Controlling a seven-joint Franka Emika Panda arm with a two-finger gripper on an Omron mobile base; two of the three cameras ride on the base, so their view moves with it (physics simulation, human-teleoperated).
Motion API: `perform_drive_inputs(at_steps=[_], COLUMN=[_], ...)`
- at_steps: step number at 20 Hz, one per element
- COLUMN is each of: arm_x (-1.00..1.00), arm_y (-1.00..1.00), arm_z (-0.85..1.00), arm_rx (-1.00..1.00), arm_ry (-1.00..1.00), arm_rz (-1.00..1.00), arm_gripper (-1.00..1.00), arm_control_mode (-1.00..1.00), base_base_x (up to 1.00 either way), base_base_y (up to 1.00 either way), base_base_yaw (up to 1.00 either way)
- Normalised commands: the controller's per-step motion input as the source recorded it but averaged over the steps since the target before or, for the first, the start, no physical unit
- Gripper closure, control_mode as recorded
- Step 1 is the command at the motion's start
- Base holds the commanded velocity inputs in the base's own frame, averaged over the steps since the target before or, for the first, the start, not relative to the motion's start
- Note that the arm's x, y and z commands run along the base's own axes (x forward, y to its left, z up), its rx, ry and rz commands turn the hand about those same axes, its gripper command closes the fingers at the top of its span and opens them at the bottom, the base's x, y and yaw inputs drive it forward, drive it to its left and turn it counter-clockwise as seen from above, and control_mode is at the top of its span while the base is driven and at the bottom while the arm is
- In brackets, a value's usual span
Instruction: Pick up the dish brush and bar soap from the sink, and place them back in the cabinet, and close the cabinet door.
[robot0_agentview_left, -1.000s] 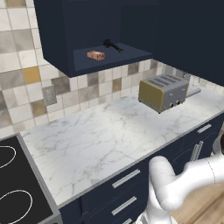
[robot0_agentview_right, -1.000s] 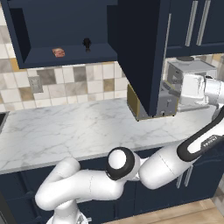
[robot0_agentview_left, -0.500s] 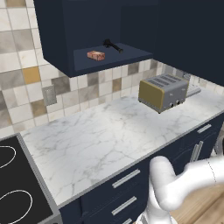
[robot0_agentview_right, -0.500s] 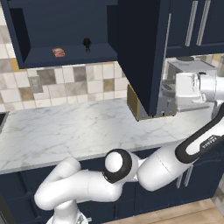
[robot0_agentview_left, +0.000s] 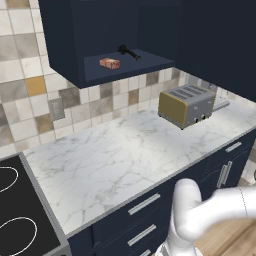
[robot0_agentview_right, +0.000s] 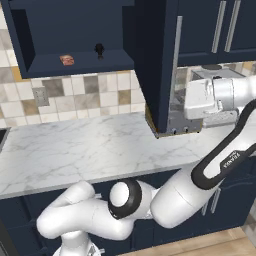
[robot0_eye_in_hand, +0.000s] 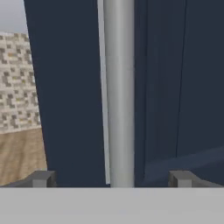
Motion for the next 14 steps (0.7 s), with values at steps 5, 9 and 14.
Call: perform_drive_inputs(at_steps=[5, 9, 14], arm_x=[-0.27, -0.19, -0.18], arm_y=[0.65, 0.66, 0.67], arm_z=[0.0, 0.0, 0.0], arm_rx=[0.0, 0.0, 0.02], arm_ry=[0.0, -0.03, -0.04], arm_rz=[-0.08, -0.13, -0.16], arm_gripper=[-1.0, -1.0, -1.0], arm_control_mode=[-1.0, -1.0, -1.0], base_base_x=[0.0, 0.0, 0.0], base_base_y=[0.0, 0.0, 0.0], base_base_yaw=[0.0, 0.0, 0.0])
